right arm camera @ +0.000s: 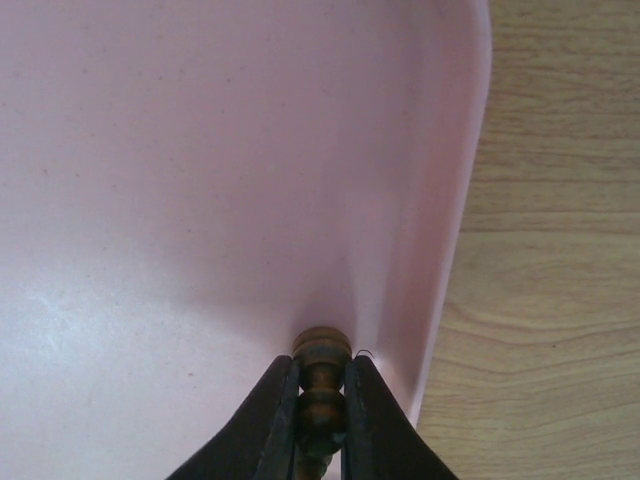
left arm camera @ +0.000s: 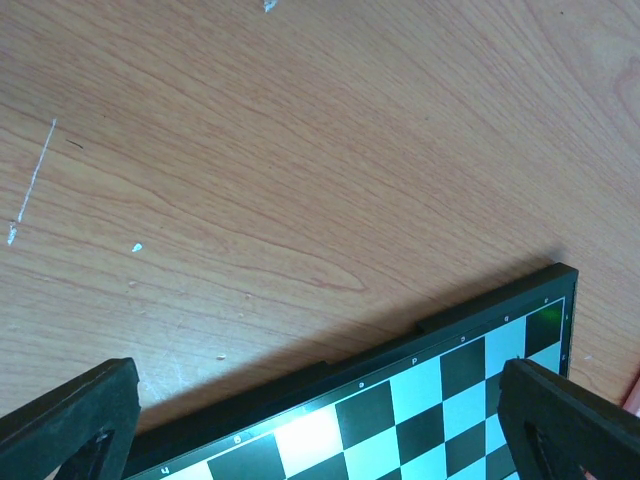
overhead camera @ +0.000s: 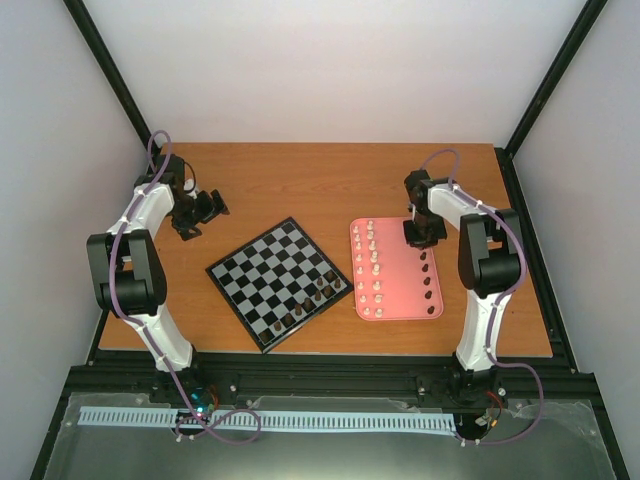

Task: Set up the chess pieces on the board
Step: Pick up the chess piece from the storage box.

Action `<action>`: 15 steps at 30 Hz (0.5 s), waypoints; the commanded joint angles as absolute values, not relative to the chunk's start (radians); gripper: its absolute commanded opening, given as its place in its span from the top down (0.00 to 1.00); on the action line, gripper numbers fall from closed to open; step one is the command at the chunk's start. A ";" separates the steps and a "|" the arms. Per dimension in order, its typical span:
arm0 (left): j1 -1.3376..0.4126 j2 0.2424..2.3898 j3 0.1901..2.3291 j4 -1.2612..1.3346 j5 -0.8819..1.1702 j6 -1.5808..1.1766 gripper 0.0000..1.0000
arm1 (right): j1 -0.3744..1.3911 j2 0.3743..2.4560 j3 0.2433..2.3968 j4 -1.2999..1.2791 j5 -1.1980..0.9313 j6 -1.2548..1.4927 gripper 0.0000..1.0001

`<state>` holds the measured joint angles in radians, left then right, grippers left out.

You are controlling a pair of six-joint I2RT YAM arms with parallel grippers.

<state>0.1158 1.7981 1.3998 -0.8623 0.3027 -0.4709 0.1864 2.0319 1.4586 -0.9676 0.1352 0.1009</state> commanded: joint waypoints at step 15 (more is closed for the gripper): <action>0.108 1.815 1.431 -0.864 0.303 -0.454 0.00 | 0.316 1.882 1.590 -1.058 0.083 0.160 0.97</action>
<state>0.1154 1.8072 1.3998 -0.8623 0.3031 -0.4709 0.2222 1.9652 1.5146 -1.0096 0.1154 0.1204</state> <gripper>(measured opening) 0.998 0.099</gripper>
